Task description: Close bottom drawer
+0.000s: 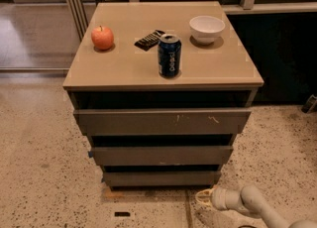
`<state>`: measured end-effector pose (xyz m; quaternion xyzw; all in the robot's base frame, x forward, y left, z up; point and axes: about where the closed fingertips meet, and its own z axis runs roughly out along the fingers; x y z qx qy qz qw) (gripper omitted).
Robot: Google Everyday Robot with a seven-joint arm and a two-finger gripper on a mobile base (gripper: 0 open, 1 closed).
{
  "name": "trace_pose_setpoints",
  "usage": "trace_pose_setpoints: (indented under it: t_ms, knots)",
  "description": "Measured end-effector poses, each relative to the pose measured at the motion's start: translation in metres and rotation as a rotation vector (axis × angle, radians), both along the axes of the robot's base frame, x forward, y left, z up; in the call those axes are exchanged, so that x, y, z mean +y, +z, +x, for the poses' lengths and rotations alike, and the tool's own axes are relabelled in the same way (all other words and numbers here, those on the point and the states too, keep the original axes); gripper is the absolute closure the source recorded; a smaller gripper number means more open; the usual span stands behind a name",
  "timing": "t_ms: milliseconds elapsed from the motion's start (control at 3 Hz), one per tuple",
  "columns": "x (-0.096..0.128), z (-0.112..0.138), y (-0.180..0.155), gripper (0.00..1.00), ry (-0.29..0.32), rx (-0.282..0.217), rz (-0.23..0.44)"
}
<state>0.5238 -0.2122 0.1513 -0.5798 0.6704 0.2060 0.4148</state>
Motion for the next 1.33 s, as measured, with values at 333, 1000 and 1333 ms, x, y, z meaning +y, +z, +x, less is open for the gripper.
trace_pose_setpoints:
  t_ms: [333,1000,1333]
  knots:
    - [0.0001,0.0,0.0,0.35,0.0,0.0,0.0]
    - [0.0002,-0.0001,-0.0001,0.0,0.0,0.0,0.0]
    - [0.0002,-0.0001,-0.0001,0.0,0.0,0.0,0.0]
